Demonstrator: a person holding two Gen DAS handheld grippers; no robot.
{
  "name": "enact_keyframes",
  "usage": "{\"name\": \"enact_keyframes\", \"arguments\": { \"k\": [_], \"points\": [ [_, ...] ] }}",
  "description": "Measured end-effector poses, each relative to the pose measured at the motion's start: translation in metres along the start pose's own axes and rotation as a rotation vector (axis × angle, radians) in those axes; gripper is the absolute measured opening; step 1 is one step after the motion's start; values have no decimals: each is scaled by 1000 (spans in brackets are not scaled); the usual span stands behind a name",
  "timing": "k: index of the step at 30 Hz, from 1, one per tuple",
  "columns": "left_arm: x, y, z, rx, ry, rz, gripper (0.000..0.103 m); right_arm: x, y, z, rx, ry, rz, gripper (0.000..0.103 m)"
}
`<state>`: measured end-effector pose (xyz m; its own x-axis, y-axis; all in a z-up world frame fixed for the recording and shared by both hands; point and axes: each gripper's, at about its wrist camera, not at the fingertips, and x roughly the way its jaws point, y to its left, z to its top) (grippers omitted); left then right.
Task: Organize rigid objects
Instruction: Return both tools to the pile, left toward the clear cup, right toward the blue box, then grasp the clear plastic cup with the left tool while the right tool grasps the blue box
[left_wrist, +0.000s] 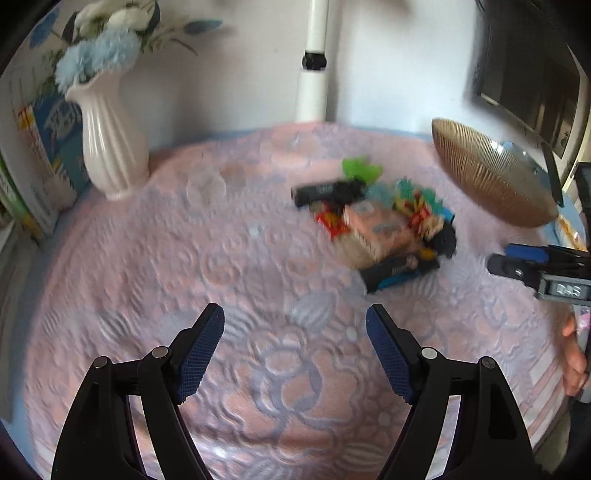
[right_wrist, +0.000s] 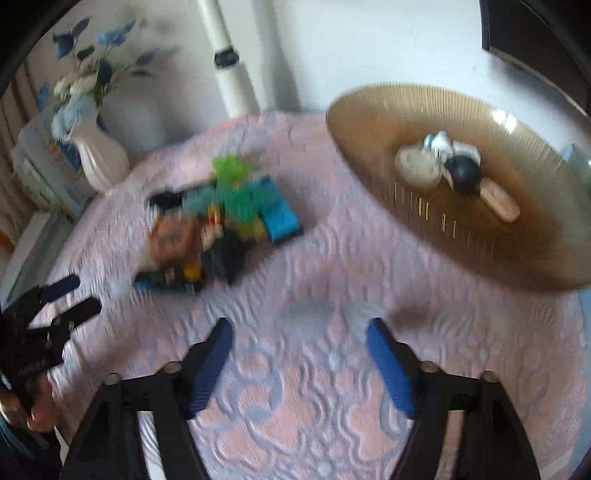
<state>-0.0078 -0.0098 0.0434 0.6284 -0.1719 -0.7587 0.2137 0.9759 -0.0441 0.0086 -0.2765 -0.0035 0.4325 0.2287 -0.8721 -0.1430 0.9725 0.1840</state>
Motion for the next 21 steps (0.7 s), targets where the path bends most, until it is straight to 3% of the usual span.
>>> {"name": "enact_keyframes", "arguments": {
  "k": [5, 7, 11, 19, 20, 21],
  "points": [
    [4, 45, 30, -117, -39, -9, 78, 23, 6, 21, 26, -23, -46, 46],
    [13, 71, 40, -213, -41, -20, 77, 36, 8, 24, 20, -16, -82, 46],
    [34, 107, 54, -362, -35, -73, 76, 39, 12, 28, -8, -52, -75, 46],
    [85, 102, 90, -351, -13, -20, 76, 53, 19, 44, -35, -51, -107, 46],
    [92, 101, 92, -345, 4, -14, 65, 54, 20, 44, -42, -53, -113, 46],
    [99, 100, 92, -339, 19, -16, 46, 55, 21, 43, -48, -52, -117, 46]
  ]
}}
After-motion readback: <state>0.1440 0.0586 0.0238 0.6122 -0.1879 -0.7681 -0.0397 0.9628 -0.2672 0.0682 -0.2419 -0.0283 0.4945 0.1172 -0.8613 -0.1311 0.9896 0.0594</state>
